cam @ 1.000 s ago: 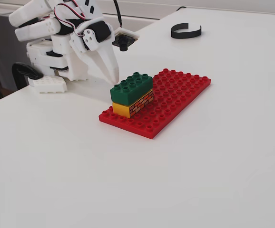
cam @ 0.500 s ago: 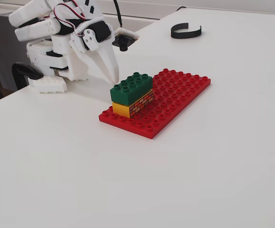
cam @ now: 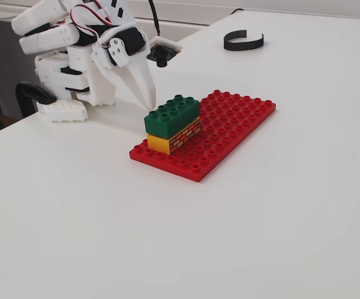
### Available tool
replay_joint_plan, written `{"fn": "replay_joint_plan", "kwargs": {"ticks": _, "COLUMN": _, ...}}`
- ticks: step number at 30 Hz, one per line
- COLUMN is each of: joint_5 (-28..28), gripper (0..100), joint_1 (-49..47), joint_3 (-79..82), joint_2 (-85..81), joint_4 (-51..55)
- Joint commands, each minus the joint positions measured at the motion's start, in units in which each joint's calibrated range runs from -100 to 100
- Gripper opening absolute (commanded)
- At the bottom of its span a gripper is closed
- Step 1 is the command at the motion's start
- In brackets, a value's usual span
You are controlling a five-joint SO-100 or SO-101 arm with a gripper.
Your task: Grab the loose lego brick and stack it on top of the fixed one.
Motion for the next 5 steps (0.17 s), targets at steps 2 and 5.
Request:
{"fn": "replay_joint_plan", "kwargs": {"ticks": 2, "joint_5": 0.2, "gripper": 1, "joint_1": 0.1, "joint_3": 0.1, "joint_2": -0.4, "joint_4": 0.4}}
{"fn": "replay_joint_plan", "kwargs": {"ticks": 5, "joint_5": 0.3, "gripper": 1, "joint_1": 0.1, "joint_3": 0.1, "joint_2": -0.4, "joint_4": 0.4}}
